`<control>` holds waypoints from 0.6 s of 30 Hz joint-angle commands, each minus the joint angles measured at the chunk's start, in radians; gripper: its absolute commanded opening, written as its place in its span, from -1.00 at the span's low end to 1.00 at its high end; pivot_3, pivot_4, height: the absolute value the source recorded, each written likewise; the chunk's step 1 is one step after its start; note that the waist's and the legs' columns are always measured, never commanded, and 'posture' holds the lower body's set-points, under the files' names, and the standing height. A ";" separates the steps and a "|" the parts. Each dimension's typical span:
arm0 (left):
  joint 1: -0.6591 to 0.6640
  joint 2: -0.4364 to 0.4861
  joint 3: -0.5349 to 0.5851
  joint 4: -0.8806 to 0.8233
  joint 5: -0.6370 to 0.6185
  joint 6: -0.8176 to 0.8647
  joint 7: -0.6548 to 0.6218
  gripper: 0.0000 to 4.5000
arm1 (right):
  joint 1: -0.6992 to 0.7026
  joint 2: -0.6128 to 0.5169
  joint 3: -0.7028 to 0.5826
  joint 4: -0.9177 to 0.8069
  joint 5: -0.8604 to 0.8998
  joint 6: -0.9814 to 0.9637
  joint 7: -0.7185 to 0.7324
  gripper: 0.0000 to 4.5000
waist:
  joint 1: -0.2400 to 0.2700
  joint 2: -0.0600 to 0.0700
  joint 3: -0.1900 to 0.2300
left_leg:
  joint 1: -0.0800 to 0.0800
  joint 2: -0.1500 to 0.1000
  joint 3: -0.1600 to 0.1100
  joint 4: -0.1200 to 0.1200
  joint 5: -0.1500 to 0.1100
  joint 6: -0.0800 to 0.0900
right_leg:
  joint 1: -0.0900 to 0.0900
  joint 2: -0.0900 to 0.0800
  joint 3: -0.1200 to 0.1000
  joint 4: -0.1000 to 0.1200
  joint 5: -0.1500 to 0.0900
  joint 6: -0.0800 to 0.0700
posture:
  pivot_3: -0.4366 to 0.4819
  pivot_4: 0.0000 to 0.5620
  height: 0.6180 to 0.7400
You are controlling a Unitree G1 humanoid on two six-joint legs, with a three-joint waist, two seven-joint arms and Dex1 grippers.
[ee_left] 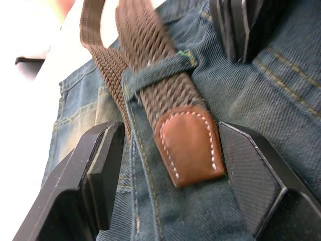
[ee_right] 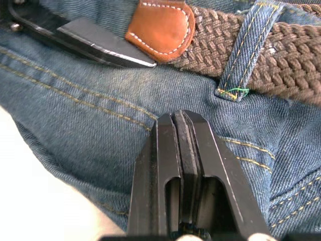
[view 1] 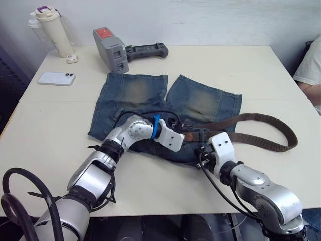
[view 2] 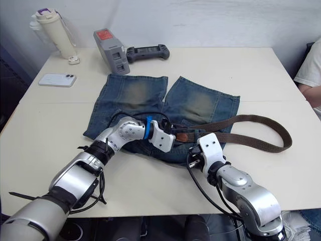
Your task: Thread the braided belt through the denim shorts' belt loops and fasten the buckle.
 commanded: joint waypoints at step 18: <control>-0.008 0.009 -0.084 0.030 0.173 0.063 0.076 0.25 | -0.013 0.013 -0.030 -0.031 -0.022 0.013 0.019 -1.00 | 0.004 -0.001 -0.001 | 0.000 0.000 0.000 0.002 0.000 0.001 | 0.001 0.000 0.000 0.000 0.000 0.000 | -0.05 -0.47 1.00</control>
